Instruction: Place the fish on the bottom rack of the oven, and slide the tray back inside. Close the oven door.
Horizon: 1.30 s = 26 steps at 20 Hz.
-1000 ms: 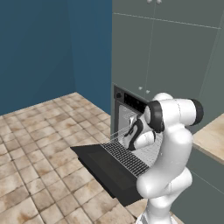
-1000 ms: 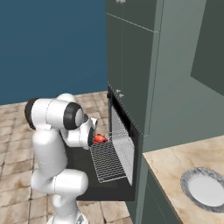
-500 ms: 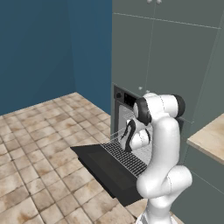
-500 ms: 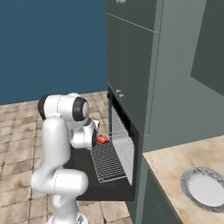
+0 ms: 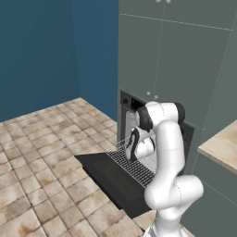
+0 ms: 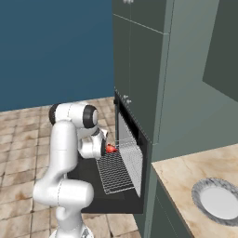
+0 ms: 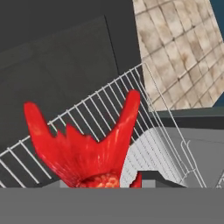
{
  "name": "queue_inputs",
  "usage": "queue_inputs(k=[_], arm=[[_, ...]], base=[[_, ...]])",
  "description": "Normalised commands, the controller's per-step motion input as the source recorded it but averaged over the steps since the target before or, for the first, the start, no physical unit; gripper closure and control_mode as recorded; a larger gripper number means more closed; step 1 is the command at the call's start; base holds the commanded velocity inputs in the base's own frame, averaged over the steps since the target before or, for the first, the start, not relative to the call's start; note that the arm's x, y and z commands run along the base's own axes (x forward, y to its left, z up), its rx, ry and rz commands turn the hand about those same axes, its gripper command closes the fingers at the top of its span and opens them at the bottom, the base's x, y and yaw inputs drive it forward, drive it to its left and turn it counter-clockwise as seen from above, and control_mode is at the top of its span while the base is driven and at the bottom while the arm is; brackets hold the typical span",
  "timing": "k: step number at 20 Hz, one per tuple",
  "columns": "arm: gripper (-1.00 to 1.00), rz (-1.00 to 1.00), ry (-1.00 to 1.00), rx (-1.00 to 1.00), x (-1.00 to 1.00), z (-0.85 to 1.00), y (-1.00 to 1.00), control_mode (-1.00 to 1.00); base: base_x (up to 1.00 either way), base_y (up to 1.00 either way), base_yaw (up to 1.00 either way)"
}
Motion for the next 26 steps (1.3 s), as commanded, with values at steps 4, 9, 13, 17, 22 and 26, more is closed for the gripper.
queue_inputs(k=[4, 9, 13, 17, 22, 26], arm=[[1.00, 0.00, 0.00, 0.00, 0.39, -0.31, -0.10, -1.00], [1.00, 0.00, 0.00, 0.00, 0.39, -0.34, -0.09, -1.00], [1.00, 0.00, 0.00, 0.00, 0.42, -0.37, 0.00, -1.00], [1.00, 0.00, 0.00, 0.00, 0.42, -0.36, 0.00, -1.00], [1.00, 0.00, 0.00, 0.00, 0.34, -0.36, -0.03, -1.00], [1.00, 0.00, 0.00, 0.00, 0.24, -0.37, -0.09, -1.00]], base=[[0.00, 0.00, 0.00], [0.00, 0.00, 0.00], [0.00, 0.00, 0.00], [0.00, 0.00, 0.00], [0.00, 0.00, 0.00], [0.00, 0.00, 0.00]])
